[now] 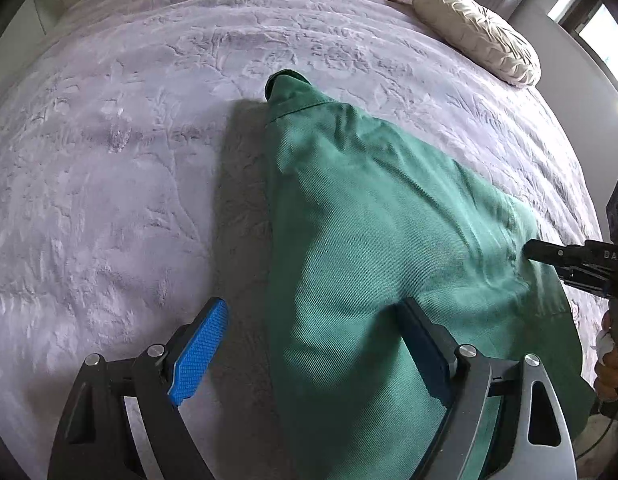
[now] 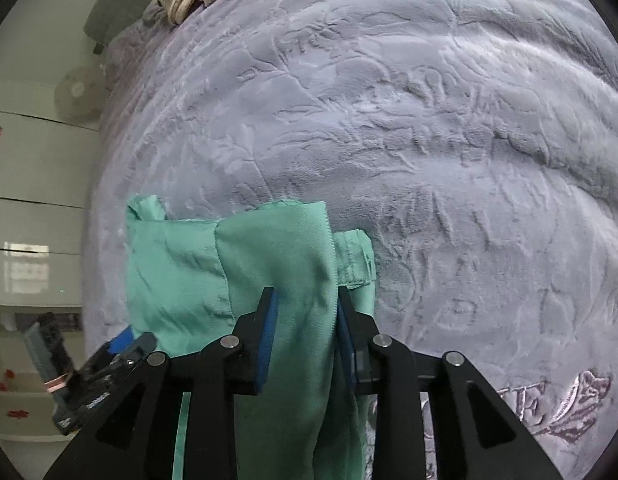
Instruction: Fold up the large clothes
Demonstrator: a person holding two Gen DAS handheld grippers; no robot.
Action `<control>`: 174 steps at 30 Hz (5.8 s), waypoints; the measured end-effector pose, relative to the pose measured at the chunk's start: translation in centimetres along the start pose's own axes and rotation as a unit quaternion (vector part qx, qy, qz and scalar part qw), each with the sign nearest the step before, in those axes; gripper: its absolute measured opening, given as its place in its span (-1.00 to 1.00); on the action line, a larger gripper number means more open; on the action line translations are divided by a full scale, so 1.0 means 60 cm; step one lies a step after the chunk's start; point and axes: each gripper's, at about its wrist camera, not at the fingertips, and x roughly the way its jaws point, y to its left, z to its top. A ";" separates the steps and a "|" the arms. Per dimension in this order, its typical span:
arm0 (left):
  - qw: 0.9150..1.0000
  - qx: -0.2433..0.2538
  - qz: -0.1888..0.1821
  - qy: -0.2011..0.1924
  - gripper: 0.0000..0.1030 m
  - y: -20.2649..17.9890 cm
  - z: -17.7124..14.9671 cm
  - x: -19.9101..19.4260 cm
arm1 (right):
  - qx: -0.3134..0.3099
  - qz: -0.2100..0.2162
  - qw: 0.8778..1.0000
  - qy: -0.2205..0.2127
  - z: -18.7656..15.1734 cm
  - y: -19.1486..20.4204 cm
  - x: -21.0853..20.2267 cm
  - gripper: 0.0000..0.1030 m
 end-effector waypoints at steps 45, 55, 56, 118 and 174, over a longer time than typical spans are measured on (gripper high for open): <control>0.986 0.086 -0.068 0.128 0.87 0.007 -0.234 -0.092 | 0.090 0.061 0.989 0.101 -0.305 -0.096 -0.081 -0.58; 0.995 0.006 -0.025 0.095 0.19 0.064 -0.217 -0.142 | -0.041 0.015 0.997 0.065 -0.304 -0.001 -0.169 0.12; 0.994 -0.006 -0.029 0.103 0.05 0.067 -0.214 -0.130 | -0.045 0.007 0.997 0.064 -0.300 0.005 -0.161 0.11; 0.996 0.007 0.045 0.071 0.31 -0.002 -0.166 -0.135 | -0.079 -0.170 0.981 0.050 -0.191 0.021 -0.028 -0.80; 0.995 -0.005 0.094 0.030 0.97 -0.055 -0.118 -0.253 | -0.108 -0.232 0.967 -0.020 -0.261 0.147 -0.225 1.00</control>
